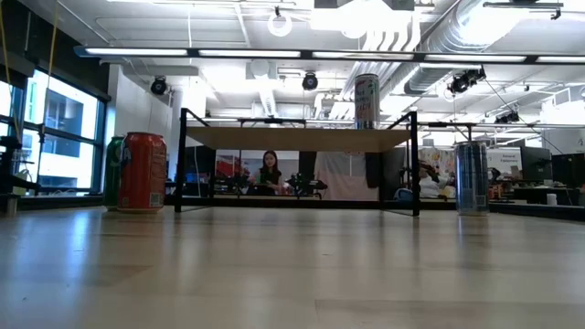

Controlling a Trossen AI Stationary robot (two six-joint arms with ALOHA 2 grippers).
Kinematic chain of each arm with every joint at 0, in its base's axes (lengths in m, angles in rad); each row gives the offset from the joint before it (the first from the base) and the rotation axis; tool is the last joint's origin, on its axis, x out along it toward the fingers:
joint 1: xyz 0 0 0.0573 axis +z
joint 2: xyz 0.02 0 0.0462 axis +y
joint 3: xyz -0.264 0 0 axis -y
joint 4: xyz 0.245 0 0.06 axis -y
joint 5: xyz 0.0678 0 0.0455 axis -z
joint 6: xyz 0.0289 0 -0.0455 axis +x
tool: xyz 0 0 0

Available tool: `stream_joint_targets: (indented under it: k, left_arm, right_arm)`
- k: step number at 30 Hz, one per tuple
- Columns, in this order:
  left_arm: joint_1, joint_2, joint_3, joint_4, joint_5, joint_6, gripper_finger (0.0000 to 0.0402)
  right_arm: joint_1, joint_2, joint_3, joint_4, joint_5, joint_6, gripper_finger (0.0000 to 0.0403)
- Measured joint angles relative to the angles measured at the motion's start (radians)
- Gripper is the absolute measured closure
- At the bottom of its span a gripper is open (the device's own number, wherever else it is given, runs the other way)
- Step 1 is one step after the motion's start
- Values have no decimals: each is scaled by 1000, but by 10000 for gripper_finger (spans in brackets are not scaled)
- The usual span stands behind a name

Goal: Place canned beverage on shelf
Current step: Put the white pink soda can on the shelf aligned with the other white pink soda can

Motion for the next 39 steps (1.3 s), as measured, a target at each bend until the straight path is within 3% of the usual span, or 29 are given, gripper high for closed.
stream_joint_targets:
  k: [4,9,12,16,25,29,34,39]
  left_arm:
    - [0,-25,0,28,15,44,142]
    - [0,-66,0,110,18,71,142]
    - [0,-100,0,171,43,84,142]
    - [0,-141,0,227,103,124,142]
    - [0,-212,0,200,108,149,142]
    - [0,-230,0,132,100,183,142]
    - [11,-226,0,29,13,227,142]
    - [98,-170,25,-29,52,265,142]
  right_arm:
    - [-4,-9,117,-47,87,-45,162]
    - [-44,-15,348,-248,255,-158,162]
    - [-101,-20,478,-336,348,-257,162]
    - [-221,-27,592,-304,458,-447,162]
    - [-512,-28,686,-322,476,-873,162]
    - [-630,-28,708,-319,492,-990,162]
    - [-753,-27,714,-301,469,-1119,162]
    - [-835,-27,714,-280,410,-1254,162]
